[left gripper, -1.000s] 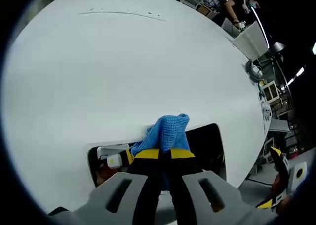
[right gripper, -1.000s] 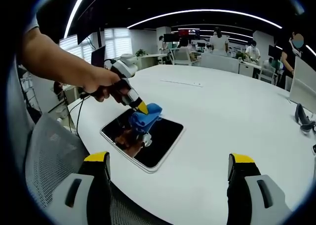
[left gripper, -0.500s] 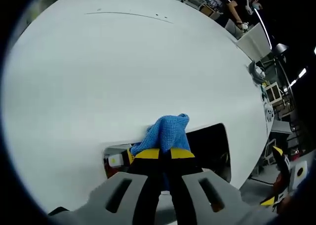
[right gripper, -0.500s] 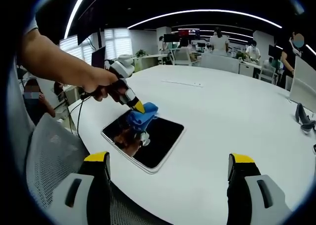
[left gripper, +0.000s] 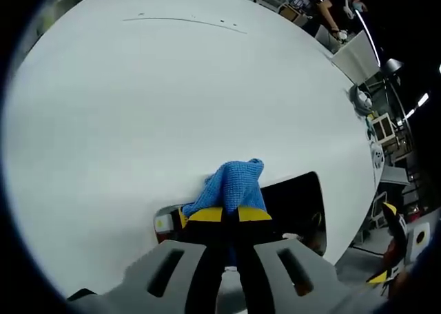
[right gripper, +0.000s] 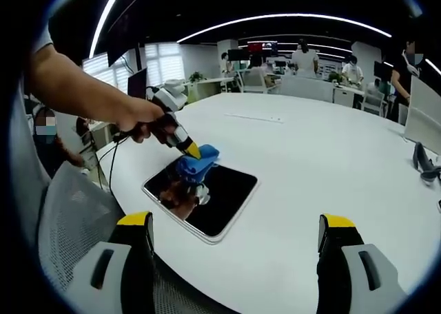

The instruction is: Wipe the mirror surface with the cleaning cloth until all visible marks leave the cleaned area.

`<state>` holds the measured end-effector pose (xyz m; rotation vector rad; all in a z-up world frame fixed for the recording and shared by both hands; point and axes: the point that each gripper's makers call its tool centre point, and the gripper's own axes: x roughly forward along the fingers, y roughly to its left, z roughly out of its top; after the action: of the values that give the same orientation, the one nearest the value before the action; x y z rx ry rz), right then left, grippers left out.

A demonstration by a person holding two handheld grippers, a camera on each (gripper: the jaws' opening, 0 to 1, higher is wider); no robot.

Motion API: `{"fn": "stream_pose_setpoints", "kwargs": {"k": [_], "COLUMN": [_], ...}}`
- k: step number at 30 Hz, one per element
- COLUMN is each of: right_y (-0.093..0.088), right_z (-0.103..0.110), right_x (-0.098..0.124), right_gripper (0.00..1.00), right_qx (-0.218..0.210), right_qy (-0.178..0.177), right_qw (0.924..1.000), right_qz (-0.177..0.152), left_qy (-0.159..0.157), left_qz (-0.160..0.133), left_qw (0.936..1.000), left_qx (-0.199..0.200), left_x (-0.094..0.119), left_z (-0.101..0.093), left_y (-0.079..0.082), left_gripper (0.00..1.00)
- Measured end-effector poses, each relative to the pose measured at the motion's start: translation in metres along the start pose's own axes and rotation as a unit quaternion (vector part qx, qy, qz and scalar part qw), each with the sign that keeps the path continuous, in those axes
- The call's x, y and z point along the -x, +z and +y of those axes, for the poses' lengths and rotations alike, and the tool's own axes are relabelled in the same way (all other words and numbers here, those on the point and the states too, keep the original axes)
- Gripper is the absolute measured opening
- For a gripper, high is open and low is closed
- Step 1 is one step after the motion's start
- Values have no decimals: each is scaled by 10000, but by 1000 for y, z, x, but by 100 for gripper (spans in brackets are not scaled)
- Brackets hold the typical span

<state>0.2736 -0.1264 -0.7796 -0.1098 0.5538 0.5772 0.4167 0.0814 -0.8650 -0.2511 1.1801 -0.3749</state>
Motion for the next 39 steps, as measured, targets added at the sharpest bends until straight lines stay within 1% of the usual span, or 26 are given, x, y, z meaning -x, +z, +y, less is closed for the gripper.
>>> {"fn": "stream_pose_setpoints", "kwargs": {"k": [4, 7, 9, 11, 16, 21, 31, 34, 36, 37, 39], "right_y": [0, 1, 1, 0, 1, -3, -3, -3, -3, -3, -4], "right_z": [2, 2, 1, 2, 1, 1, 3, 3, 5, 4, 4], "right_x": [0, 0, 0, 0, 0, -1, -1, -1, -1, 0, 0], "right_gripper": [99, 99, 99, 99, 99, 99, 99, 99, 99, 99, 99], "right_qx": [81, 79, 92, 108, 81, 109, 151, 135, 11, 25, 46], "right_qy": [20, 21, 13, 9, 1, -25, -20, -14, 37, 28, 20], "right_qw": [10000, 10000, 10000, 9999, 10000, 9999, 9999, 9999, 10000, 10000, 10000], "right_qz": [-8, -19, -8, -1, -19, 64, 80, 84, 62, 64, 81], "left_qy": [52, 110, 63, 21, -3, -20, -63, -97, -99, -95, -87], "left_qz": [-88, -142, -157, -131, -132, -125, -100, -87, -49, -32, -34], "left_qw": [9999, 9997, 9997, 9998, 9999, 9999, 9999, 9999, 9999, 9999, 10000], "left_qx": [-8, -154, -178, -121, -93, -96, -91, -70, -84, -85, 29], "left_x": [0, 1, 2, 4, 8, 10, 17, 19, 21, 21, 23], "left_z": [0, -1, -2, -3, -5, -7, -10, -10, -11, -11, -11], "left_y": [-1, -4, -7, -12, -21, -30, -51, -57, -61, -63, -67], "left_gripper": [1, 1, 1, 1, 1, 1, 1, 1, 1, 1, 1]}}
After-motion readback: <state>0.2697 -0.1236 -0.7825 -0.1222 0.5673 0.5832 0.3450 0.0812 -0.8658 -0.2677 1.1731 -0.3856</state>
